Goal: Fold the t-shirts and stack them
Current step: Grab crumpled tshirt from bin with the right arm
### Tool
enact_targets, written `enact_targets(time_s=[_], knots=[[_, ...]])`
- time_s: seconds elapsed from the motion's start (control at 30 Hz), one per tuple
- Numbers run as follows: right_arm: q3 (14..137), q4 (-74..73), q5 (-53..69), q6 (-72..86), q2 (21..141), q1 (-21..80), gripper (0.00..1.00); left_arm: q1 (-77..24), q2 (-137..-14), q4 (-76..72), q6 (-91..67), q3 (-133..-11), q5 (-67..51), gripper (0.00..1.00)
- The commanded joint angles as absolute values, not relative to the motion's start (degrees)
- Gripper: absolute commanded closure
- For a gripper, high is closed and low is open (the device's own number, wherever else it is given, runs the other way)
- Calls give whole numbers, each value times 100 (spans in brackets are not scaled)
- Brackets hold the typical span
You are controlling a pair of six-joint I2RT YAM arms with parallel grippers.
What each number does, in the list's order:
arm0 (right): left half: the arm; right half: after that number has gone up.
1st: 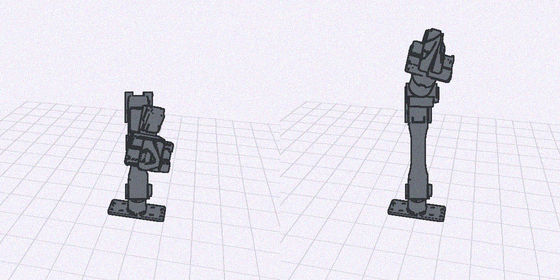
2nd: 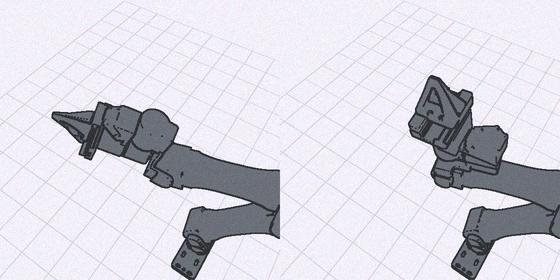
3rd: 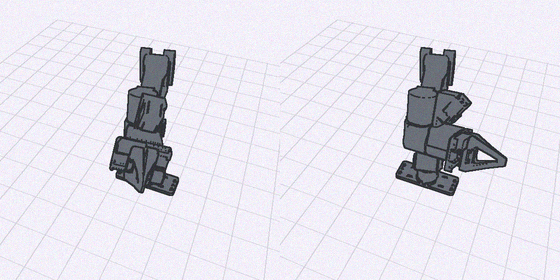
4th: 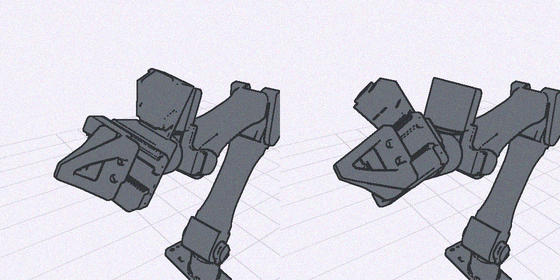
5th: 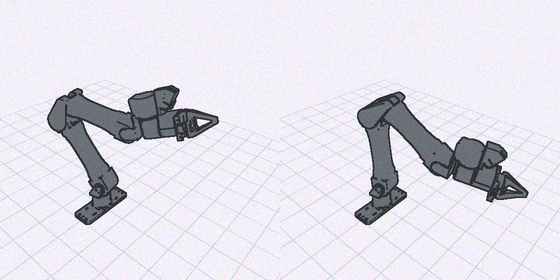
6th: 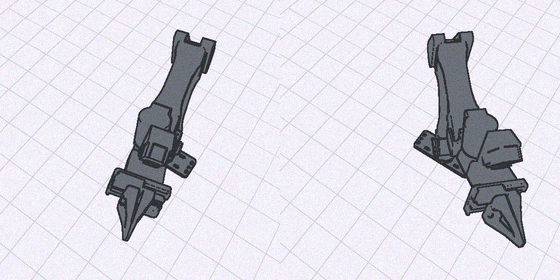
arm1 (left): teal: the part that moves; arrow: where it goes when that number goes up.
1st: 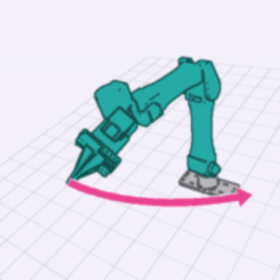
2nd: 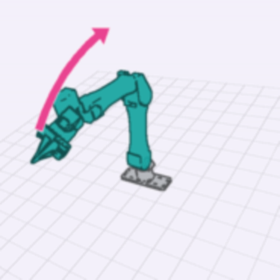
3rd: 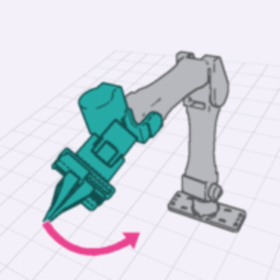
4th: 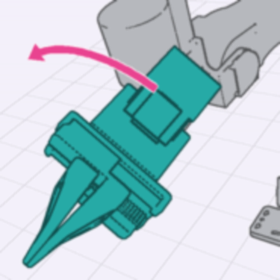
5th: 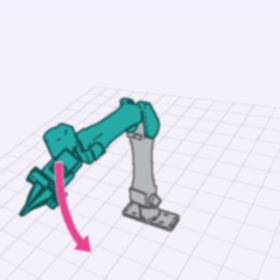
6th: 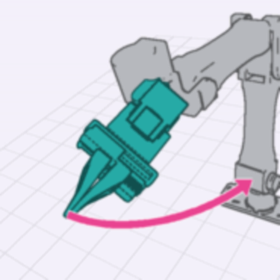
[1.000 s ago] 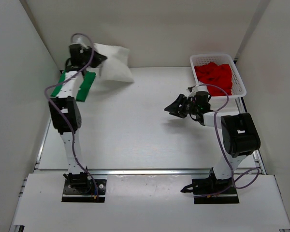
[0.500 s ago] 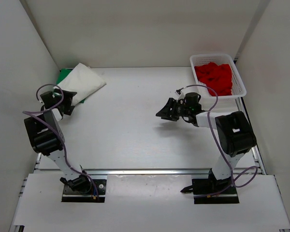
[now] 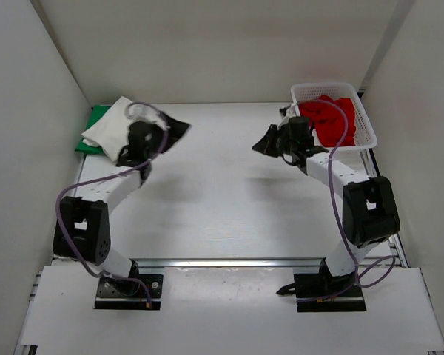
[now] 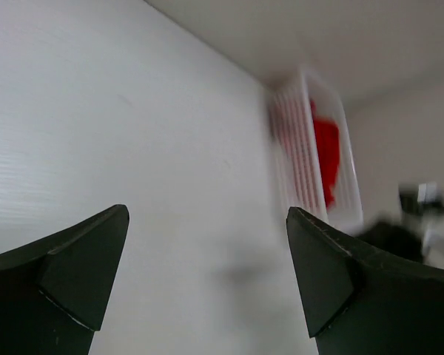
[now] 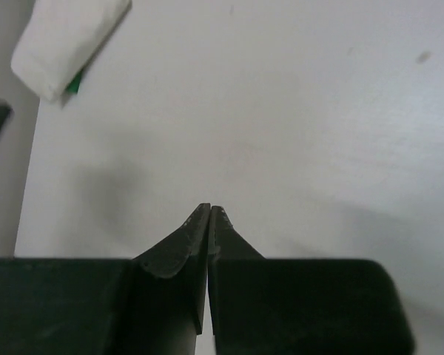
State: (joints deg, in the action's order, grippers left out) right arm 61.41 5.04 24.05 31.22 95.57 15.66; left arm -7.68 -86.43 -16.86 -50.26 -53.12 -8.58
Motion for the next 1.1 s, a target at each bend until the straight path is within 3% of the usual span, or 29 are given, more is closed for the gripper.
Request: enact_targets(time_s=[0.0,0.07,0.2,0.27,0.4,0.47,0.73,0.8,0.87,0.93,1.07], knots=[[6959,9,1372,2549,9386,1040,100,-2318,-8612,-1399,-4018,-5861,-914,1],[7390,-612,812,2365,9483,687,99,-3292,-8675,-1353,-3657,-5863,-826,1],[8522,-1623,27,1943,10184,10,95,-4296,-8745,-1651,-3524,-5302,-992,2],[9086,-2028,-158,1750,10660,-386,88,-4586,-8859,-1714,-3420,-5063,-1151,1],[10279,-2714,-272,1565,11722,-895,65,-4816,-8956,-1888,-3436,-4625,-1510,1],[10886,-2926,-238,1547,12180,-1028,59,-4834,-9009,-2021,-3515,-4483,-1757,1],[12620,-3752,-255,1407,13570,-1327,52,-4720,-9035,-2329,-3709,-4237,-1995,2],[13067,-3849,-281,1362,13850,-1345,54,-4676,-8992,-2321,-3709,-4193,-1969,1],[13348,-4016,-317,1423,14026,-1345,81,-4623,-9009,-2338,-3700,-4184,-1960,1],[13535,-4253,-247,1529,14106,-1345,98,-4571,-9053,-2329,-3753,-4192,-1943,1],[13614,-4184,-159,1494,13616,-1169,100,-4518,-9132,-2329,-3858,-4254,-1995,1]])
